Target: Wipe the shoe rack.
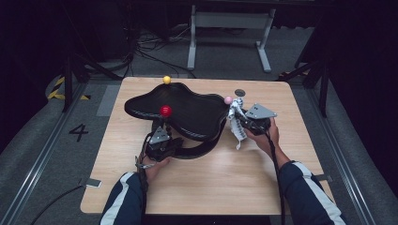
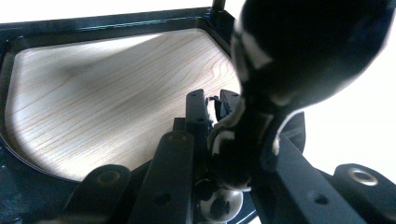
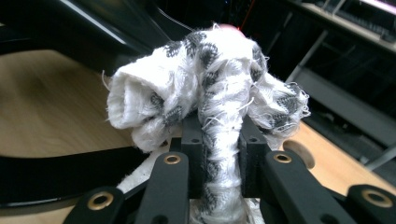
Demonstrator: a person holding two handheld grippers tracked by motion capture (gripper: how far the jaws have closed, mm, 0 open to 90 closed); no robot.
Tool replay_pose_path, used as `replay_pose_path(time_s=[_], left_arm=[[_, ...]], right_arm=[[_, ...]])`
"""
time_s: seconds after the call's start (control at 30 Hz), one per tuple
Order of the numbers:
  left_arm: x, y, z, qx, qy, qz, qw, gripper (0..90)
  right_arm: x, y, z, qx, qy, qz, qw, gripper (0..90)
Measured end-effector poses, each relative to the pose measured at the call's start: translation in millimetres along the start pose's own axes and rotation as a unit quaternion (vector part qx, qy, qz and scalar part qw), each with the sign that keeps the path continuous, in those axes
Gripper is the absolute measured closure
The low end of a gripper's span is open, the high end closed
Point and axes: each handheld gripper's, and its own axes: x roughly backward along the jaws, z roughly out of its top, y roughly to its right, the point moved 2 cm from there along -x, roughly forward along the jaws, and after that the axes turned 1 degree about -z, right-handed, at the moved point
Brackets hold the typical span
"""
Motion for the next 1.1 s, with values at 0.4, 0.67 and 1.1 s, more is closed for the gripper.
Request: replay_pose_path(time_s=[0.4, 0.67, 1.1], left_arm=[[1.7, 0.4, 0.2, -0.003, -0.010, 0.002, 0.9999, 82.6], [1.6, 0.5, 0.2, -0.003, -0.010, 0.002, 0.9999, 82.6], [2.0, 0.1, 0.1, -0.003, -0.011, 0.005, 0.9999, 82.6]], right_arm=[[38.5, -35.0, 33.1, 0.060, 0.065, 0.054, 0.9946, 77.2], [75.4, -59.8, 52.7, 0.097, 0.112, 0.087, 0.9851, 77.3], [105.6, -80.0, 73.3, 0.139, 0.153, 0.101, 0.9733, 77.5]])
